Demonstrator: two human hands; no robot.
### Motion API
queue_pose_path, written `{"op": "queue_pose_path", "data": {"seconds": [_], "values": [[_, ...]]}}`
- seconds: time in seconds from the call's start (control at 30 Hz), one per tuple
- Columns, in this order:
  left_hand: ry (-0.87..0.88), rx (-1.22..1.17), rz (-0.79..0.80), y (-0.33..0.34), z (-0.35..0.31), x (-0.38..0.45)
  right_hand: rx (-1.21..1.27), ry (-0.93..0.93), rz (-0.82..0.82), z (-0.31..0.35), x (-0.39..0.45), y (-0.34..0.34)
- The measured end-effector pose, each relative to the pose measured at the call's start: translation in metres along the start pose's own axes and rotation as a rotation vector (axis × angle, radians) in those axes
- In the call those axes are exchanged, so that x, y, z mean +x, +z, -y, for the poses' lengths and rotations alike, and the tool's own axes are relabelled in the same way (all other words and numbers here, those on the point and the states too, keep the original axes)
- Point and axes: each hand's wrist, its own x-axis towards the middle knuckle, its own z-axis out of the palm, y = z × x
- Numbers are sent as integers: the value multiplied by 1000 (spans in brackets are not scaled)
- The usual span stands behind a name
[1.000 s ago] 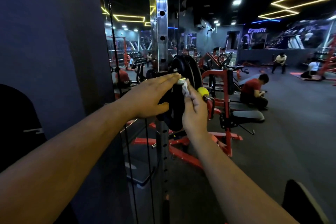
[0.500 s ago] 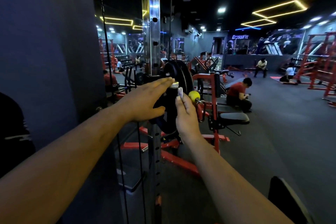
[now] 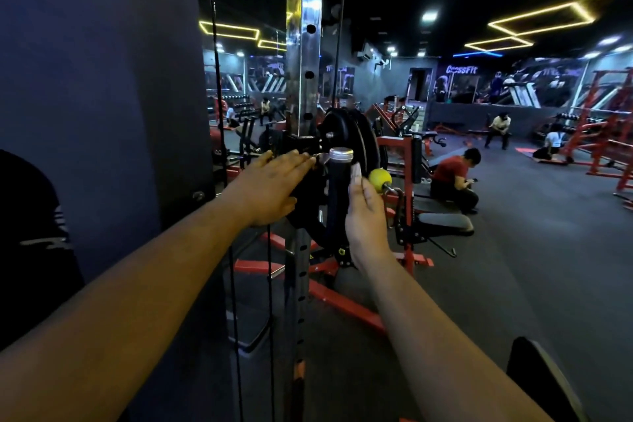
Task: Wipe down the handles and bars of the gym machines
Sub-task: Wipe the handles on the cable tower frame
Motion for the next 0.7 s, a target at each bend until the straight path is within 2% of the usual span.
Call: {"op": "queue_pose_path", "data": {"seconds": [0.1, 0.2, 0.27, 0.4, 0.5, 0.6, 0.7], "values": [[-35, -8, -2, 19, -7, -4, -103, 92, 40, -26, -32, -14], [-80, -98, -69, 29, -1, -1, -79, 188, 101, -19, -28, -13], [-70, -157, -115, 32, 2, 5, -77, 169, 133, 5, -12, -8], [3, -234, -98, 36, 0, 14, -65, 106, 134, 29, 9, -1], [-18, -292, -99, 41, -4, 14, -74, 76, 158, 6, -5, -2], [-11, -318, -113, 40, -4, 13, -104, 113, 86, -30, -32, -9], [17, -319, -128, 37, 1, 17, -16, 145, 95, -40, -34, -13]]}}
